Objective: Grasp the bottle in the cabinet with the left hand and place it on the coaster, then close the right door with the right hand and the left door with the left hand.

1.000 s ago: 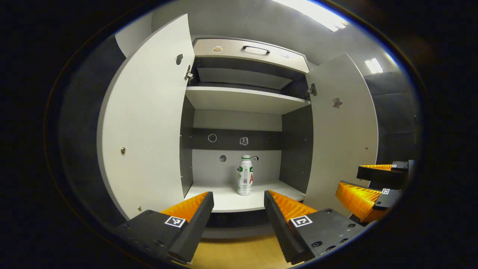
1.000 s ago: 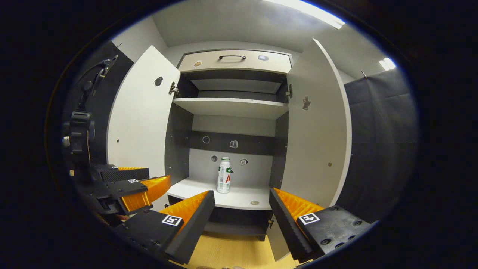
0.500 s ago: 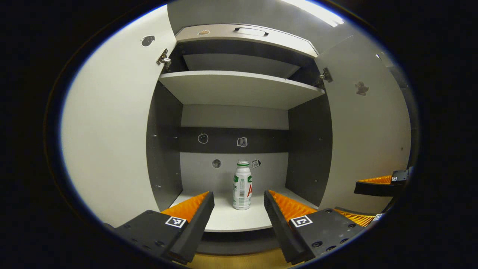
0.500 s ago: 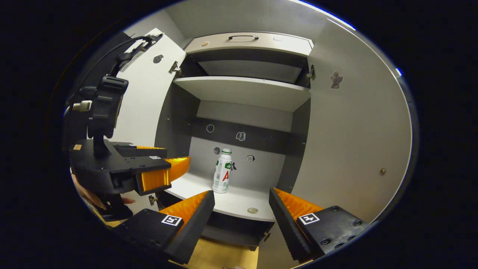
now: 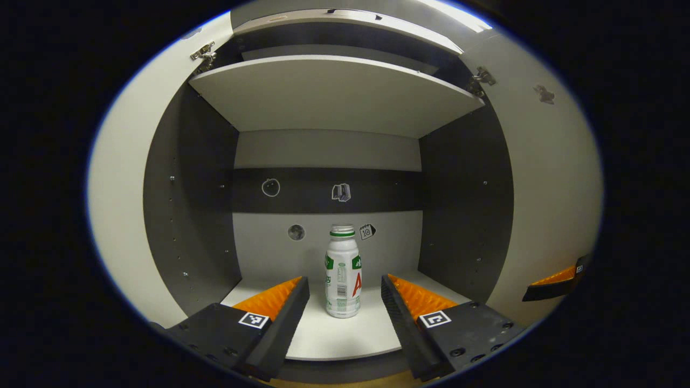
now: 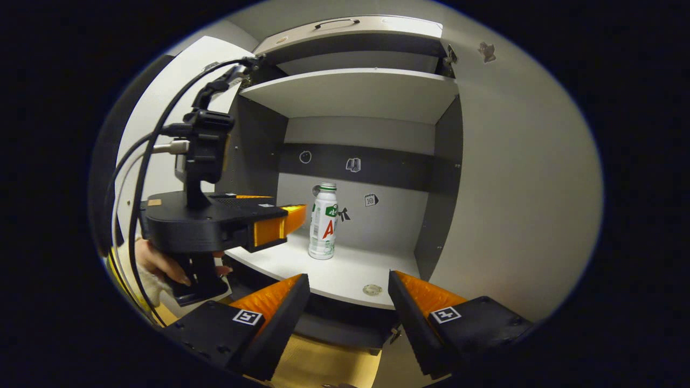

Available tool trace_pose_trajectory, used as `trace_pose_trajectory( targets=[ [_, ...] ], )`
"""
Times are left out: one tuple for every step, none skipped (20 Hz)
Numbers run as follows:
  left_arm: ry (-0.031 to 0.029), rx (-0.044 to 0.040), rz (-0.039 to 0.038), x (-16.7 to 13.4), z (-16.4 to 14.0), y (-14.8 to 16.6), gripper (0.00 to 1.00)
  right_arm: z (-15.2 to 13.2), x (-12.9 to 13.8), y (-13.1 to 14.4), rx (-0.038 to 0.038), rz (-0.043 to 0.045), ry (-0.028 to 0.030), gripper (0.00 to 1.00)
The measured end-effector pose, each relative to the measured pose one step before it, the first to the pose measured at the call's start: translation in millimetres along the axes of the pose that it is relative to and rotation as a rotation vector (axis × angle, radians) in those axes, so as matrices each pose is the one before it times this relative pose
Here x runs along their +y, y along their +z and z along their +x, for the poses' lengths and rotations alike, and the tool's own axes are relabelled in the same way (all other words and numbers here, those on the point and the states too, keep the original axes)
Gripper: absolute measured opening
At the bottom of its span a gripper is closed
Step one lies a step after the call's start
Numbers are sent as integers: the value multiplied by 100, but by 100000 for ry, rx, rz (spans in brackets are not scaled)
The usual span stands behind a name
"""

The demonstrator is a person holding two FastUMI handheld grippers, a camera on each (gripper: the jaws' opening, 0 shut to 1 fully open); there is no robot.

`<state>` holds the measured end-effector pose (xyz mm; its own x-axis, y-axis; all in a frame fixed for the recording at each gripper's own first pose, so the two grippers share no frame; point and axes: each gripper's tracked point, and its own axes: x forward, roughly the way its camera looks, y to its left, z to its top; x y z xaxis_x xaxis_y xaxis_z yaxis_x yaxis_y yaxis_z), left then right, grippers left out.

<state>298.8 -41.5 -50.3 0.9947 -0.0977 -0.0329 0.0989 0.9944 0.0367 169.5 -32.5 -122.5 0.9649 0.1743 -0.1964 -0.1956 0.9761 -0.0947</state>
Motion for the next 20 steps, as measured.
trace_pose_trajectory(
  targets=[
    [-124, -7, -649, -11, 893, -142, 86, 313, 223, 28, -823, -1827, 1467, 97],
    [-304, -25, -1579, -20, 916, -212, 86, 95, 408, 1, -562, -1283, 1828, 97],
    [-561, 83, -1434, -53, 771, -227, 86, 77, 367, -37, -236, -322, 1725, 98],
    [298, -185, -228, 191, 791, -121, 86, 275, 175, -110, 21, 369, 1519, 97],
    [1162, -244, 971, 485, 594, -153, 86, 264, 233, -66, 124, 735, 1473, 97],
    [1347, -368, 1400, 410, 679, 93, 86, 204, 240, 25, -196, 802, 1480, 97],
    [120, -598, 850, 125, 744, 27, 86, 204, 83, -74, -204, 686, 1387, 97],
    [-1135, -827, 176, -144, 512, 13, 86, 196, 119, -31, -87, 682, 1160, 97],
    [-1477, -750, 242, -304, 470, 2, 86, 307, 108, -125, 132, 428, 1147, 97],
    [-1175, -541, 752, -205, 447, 40, 86, 274, 56, -87, 75, 146, 929, 97],
    [-22, -484, 1158, 37, 411, -57, 84, 270, 85, -103, -81, 73, 720, 97],
    [419, -343, 1083, 80, 562, 4, 86, 286, 68, 20, -196, 437, 921, 98],
    [-249, 459, 824, -214, 541, -278, 86, 165, 81, 86, -593, 842, 1171, 97],
    [-150, 1098, 362, -84, 558, -369, 86, 177, 42, 159, -769, 831, 802, 97],
    [-193, 1112, -190, 8, 441, -516, 86, 293, -34, 180, -756, 849, 516, 97],
    [-14, 865, -788, 47, 535, -340, 86, 270, -175, 175, -326, 878, 282, 97],
    [56, 631, -1347, -11, 629, -280, 85, 345, -267, -68, -60, 888, 39, 97],
    [163, 670, -1789, 93, 566, -249, 86, 343, -294, -93, 412, 756, -82, 97],
    [48, 601, -1795, 151, 462, -281, 86, 145, -276, -148, 507, 509, -313, 97],
    [424, 381, -1493, 182, 474, -136, 86, 338, -331, 19, 120, 334, -708, 97]
  ],
)
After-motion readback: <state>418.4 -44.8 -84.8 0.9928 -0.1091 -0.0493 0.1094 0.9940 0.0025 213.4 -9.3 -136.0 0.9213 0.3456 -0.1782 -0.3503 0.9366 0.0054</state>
